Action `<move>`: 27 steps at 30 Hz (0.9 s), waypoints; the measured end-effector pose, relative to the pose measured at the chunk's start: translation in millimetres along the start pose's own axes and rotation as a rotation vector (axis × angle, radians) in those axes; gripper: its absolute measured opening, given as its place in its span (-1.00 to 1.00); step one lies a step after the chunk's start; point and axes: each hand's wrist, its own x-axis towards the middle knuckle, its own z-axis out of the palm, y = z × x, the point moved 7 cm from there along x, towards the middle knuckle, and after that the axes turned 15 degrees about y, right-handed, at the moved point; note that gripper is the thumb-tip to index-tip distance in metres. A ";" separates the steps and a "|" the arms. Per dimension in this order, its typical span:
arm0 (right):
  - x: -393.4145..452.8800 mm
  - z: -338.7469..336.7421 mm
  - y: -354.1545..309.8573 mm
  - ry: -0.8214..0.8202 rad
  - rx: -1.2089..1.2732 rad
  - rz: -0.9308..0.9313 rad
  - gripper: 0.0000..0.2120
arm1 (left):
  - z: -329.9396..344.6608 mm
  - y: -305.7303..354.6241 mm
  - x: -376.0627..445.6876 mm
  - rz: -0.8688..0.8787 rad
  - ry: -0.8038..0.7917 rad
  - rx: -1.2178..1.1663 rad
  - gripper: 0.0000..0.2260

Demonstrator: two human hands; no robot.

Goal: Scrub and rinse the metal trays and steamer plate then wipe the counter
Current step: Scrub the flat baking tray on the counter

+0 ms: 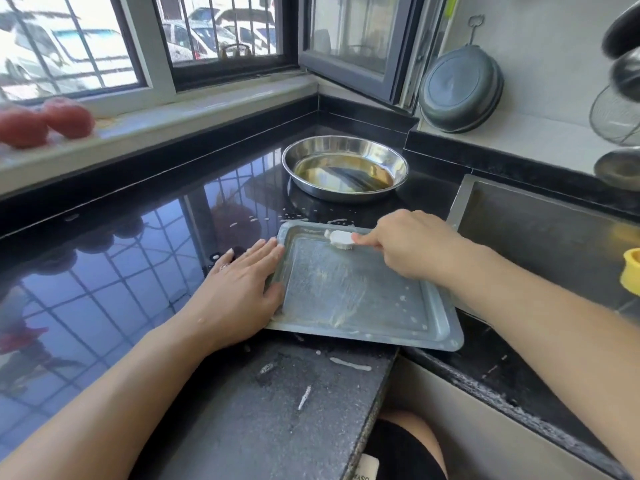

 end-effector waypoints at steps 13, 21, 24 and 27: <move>-19.5 -5.9 51.3 -0.100 -0.024 0.047 -0.54 | -0.4 -0.9 1.6 -0.002 0.035 -0.045 -0.44; -0.1 3.5 2.9 -0.006 -0.067 -0.073 -0.35 | 0.4 -1.0 0.0 -0.002 0.039 -0.013 -0.47; -22.4 3.5 32.6 -0.036 -0.120 -0.039 -0.41 | 1.9 0.3 -0.6 -0.015 0.029 -0.001 -0.48; -45.1 -7.2 58.9 -0.089 -0.087 0.130 -0.52 | 2.7 1.1 -0.6 -0.002 0.018 0.015 -0.48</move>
